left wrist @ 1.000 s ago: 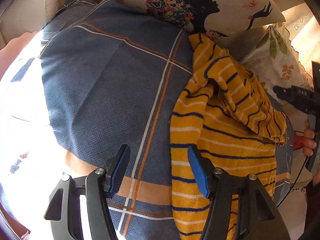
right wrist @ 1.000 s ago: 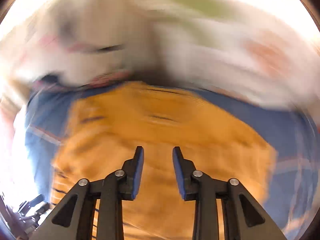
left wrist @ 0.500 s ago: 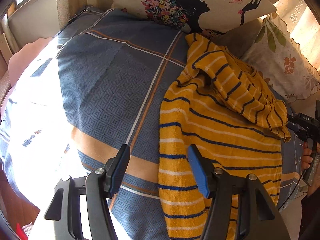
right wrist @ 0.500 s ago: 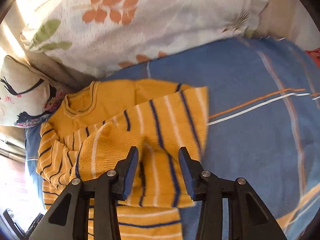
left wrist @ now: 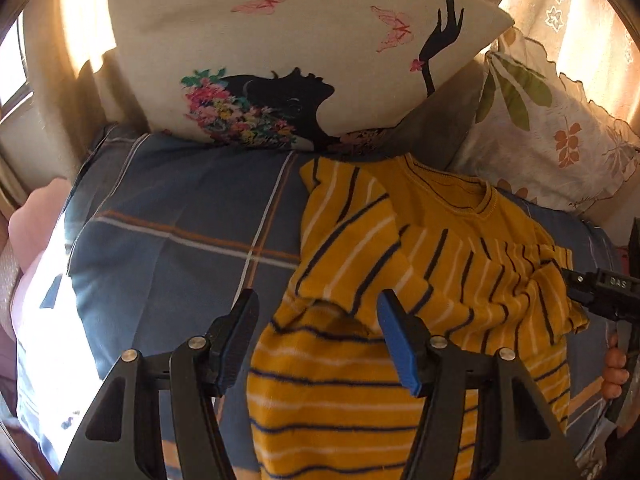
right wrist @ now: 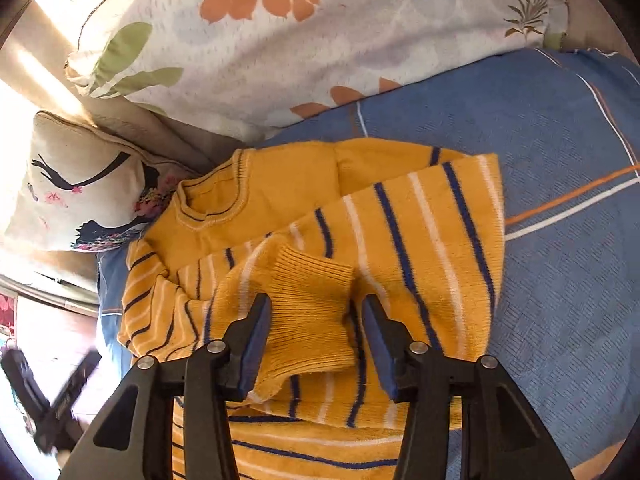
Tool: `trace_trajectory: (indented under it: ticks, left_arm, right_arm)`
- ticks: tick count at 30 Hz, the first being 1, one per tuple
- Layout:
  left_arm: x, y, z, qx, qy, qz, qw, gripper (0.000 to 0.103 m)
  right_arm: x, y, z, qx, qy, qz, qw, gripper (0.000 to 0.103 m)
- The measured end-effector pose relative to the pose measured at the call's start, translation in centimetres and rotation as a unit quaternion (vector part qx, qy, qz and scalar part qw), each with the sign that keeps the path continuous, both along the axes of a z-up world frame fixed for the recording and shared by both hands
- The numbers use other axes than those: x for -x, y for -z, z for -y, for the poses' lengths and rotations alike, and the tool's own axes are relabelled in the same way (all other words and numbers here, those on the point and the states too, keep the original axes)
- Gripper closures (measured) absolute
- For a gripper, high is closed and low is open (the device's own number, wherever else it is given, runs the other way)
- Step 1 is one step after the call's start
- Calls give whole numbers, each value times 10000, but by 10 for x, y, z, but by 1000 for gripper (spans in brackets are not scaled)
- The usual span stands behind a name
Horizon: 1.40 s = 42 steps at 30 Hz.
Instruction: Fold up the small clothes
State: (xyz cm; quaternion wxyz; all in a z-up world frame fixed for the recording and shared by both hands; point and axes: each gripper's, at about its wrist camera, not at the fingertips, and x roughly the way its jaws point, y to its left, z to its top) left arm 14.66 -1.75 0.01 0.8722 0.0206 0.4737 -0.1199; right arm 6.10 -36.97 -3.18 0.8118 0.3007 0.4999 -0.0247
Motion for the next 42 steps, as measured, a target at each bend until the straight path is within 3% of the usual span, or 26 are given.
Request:
trace_trajectory:
  ticks: [5,6,7,8,9,11,15,18,21,24,27,29,32,34,35,37,42]
  left_arm:
    - [-68,39,29,-272,347,-447,9980,43]
    - [-75,47,32,-302,391,-598,9970,59]
    - [-79,53,34,-280,464,-734,9958,76]
    - [-81,56,36,-268,493,-822,9950,88]
    - [-80,56,36,-285,466,-778,9955,88]
    - [-77,53,35,-340,467,-661,9961,88]
    - [-67,47,31,-488,325,-454,9972,89]
    - [-61,49,27,-475,235,-436,9976,87]
    - [-56,58,29,-741,331,-421,9958,77]
    - [-44,56,23,-673,422,-454,9958,76]
    - [-28,49,4,-423,399,-539,9968,72]
    - [-15,41,-7,-320,319,-544,9975,70]
    - [5,30,-22,-340,200,-397,9984,66]
    - [16,24,-33,-297,95,-335,9990,61]
    - [21,21,-37,-253,56,-326,9991,61]
    - [28,17,-46,-185,-6,-331,9993,61]
    - [54,9,-65,-97,-137,-344,9993,61]
  right_arm:
    - [-5,8,-13,252,-34,77,9996,49]
    - [-7,9,-18,303,-98,62,9995,54]
    - [-11,9,-23,277,-216,48,9994,67]
    - [-14,11,-27,229,-337,-36,9992,97]
    - [-18,11,-31,134,-452,-119,9988,100]
    - [-18,-3,-31,279,-378,38,9989,100]
    - [-6,-37,-3,605,328,363,9970,100]
    - [-2,-37,15,1453,729,-27,9867,101]
    - [-6,-12,15,1976,608,-619,9764,101]
    - [-2,5,5,2521,512,-1070,9604,101]
    - [16,-4,1,2435,683,-850,9638,100]
    - [27,-26,-5,2531,813,-446,9630,100]
    - [18,-57,-28,2130,288,208,9764,98]
    - [-5,-62,-55,1601,-509,380,9851,85]
    - [-18,-58,-70,1217,-931,400,9874,71]
    - [-44,-43,-100,727,-1589,315,9841,69]
    - [-99,-7,-152,1233,-2291,-153,9655,69]
